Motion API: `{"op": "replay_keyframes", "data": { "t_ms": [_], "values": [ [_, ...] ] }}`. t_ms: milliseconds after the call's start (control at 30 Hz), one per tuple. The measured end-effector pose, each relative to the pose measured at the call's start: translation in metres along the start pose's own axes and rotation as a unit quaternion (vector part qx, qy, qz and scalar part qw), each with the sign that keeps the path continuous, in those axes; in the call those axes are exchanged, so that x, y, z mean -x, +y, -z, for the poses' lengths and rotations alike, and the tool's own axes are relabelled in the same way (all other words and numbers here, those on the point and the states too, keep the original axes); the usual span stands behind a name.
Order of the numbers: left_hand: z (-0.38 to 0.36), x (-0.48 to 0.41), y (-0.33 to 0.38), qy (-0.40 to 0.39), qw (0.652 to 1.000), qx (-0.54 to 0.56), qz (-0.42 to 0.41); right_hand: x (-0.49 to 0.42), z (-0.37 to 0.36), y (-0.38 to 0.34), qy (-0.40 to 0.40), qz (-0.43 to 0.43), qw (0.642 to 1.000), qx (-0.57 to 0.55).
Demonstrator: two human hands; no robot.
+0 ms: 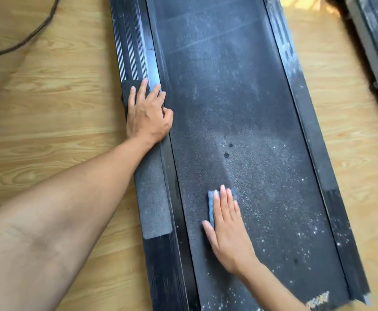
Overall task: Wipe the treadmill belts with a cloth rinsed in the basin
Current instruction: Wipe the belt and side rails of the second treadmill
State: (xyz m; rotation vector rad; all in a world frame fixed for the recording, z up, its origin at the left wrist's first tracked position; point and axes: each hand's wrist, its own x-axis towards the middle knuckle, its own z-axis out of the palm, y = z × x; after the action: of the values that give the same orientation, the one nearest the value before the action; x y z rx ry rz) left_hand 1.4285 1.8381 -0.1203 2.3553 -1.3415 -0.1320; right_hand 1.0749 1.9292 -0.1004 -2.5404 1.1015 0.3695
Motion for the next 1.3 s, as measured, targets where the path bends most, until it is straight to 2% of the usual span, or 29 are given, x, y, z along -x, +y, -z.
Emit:
{"op": "replay_keyframes", "data": {
  "t_ms": [100, 167, 300, 400, 500, 667, 733, 800, 867, 967, 1067, 1133, 1167, 1233, 1300],
  "values": [
    [-0.001, 0.0, 0.001, -0.007, 1.0, -0.027, -0.004, 0.019, -0.007, 0.001, -0.028, -0.037, 0.999, 0.0],
    [-0.002, -0.001, 0.002, -0.007, 1.0, -0.026, -0.006, -0.035, 0.006, -0.003, 0.001, -0.05, 0.999, 0.002],
    [-0.002, -0.002, 0.002, -0.005, 0.999, -0.035, -0.006, -0.198, 0.056, -0.006, 0.095, -0.044, 0.994, 0.023],
    [0.0, 0.0, 0.003, -0.015, 0.999, -0.04, -0.008, -0.257, 0.082, -0.004, 0.083, -0.039, 0.995, 0.03],
    [0.003, 0.0, 0.003, -0.024, 0.999, -0.038, -0.004, -0.213, 0.066, 0.015, 0.076, 0.001, 0.997, 0.022],
    [0.005, 0.001, 0.005, -0.036, 0.999, -0.03, -0.004, 0.004, 0.007, 0.028, -0.026, -0.028, 0.999, 0.021],
    [0.006, 0.0, 0.005, -0.04, 0.999, -0.022, -0.002, 0.042, -0.003, 0.027, -0.059, -0.034, 0.997, 0.023],
    [0.008, 0.0, 0.005, -0.054, 0.999, -0.007, -0.001, 0.011, 0.006, 0.027, -0.039, -0.033, 0.999, 0.02],
    [0.009, -0.001, 0.001, -0.084, 0.996, 0.007, -0.012, -0.066, 0.026, 0.021, 0.003, -0.034, 0.999, 0.019],
    [0.016, -0.01, -0.008, -0.183, 0.982, -0.007, -0.04, -0.194, 0.069, 0.018, 0.061, -0.068, 0.996, 0.016],
    [0.034, -0.016, -0.014, -0.286, 0.947, -0.119, -0.085, -0.246, 0.088, 0.026, 0.069, -0.054, 0.996, 0.016],
    [0.047, -0.006, -0.009, -0.317, 0.915, -0.217, -0.122, -0.23, 0.082, 0.033, 0.067, -0.032, 0.997, 0.013],
    [0.051, 0.002, -0.003, -0.329, 0.91, -0.227, -0.113, -0.206, 0.074, 0.037, 0.063, -0.023, 0.998, 0.012],
    [0.05, 0.026, 0.014, -0.334, 0.921, -0.195, -0.054, -0.138, 0.049, 0.047, 0.038, -0.017, 0.999, 0.006],
    [0.041, 0.058, 0.033, -0.298, 0.942, -0.151, 0.011, -0.053, 0.021, 0.058, 0.023, -0.009, 1.0, 0.01]
  ]
}}
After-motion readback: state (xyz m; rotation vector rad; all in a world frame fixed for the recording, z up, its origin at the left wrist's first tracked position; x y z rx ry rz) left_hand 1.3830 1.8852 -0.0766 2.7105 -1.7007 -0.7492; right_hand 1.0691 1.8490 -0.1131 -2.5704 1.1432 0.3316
